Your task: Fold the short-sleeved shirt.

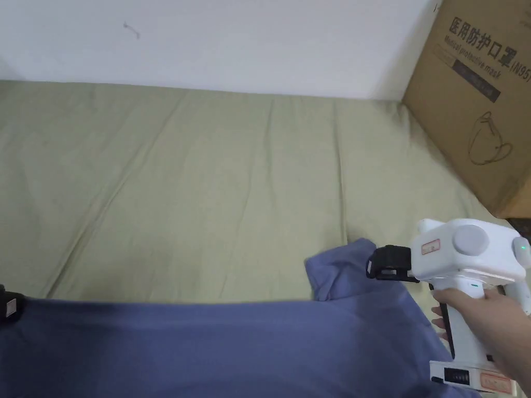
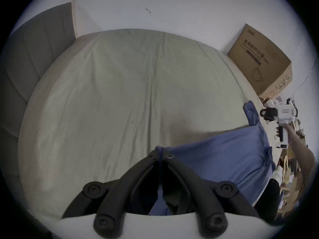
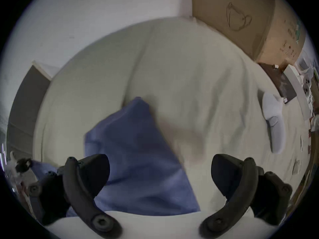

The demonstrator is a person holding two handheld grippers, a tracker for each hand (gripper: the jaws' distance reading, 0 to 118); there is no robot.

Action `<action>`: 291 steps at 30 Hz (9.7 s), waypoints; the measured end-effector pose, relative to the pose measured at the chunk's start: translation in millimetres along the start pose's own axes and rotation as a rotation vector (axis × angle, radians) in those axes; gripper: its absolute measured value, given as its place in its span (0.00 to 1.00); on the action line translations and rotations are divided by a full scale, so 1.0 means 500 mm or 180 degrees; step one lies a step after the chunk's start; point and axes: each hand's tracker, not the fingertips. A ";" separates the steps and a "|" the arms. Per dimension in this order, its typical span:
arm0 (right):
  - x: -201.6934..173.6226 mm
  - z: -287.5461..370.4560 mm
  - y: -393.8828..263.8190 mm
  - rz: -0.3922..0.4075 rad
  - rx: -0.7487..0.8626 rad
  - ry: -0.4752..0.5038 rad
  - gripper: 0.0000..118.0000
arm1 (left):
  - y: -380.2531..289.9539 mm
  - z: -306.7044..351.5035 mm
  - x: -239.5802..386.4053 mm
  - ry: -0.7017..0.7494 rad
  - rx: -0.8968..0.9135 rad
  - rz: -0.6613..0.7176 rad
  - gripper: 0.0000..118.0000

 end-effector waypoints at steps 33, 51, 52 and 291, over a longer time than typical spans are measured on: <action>0.167 0.366 -0.539 -0.0385 -0.0253 0.0318 0.00 | -0.347 0.170 0.015 -0.0045 -0.0518 0.0107 0.02; -0.131 0.479 -0.510 0.0579 0.1007 -0.0131 0.98 | -0.281 0.302 0.216 0.0171 0.0803 0.0451 0.93; -0.154 0.473 -0.507 0.0594 0.1029 -0.0143 0.98 | -0.281 0.298 0.242 0.0272 0.0863 0.0336 0.86; -0.071 0.157 -0.514 -0.0305 -0.0550 0.1633 0.00 | -0.343 -0.020 0.139 -0.2438 -0.0241 0.1357 0.56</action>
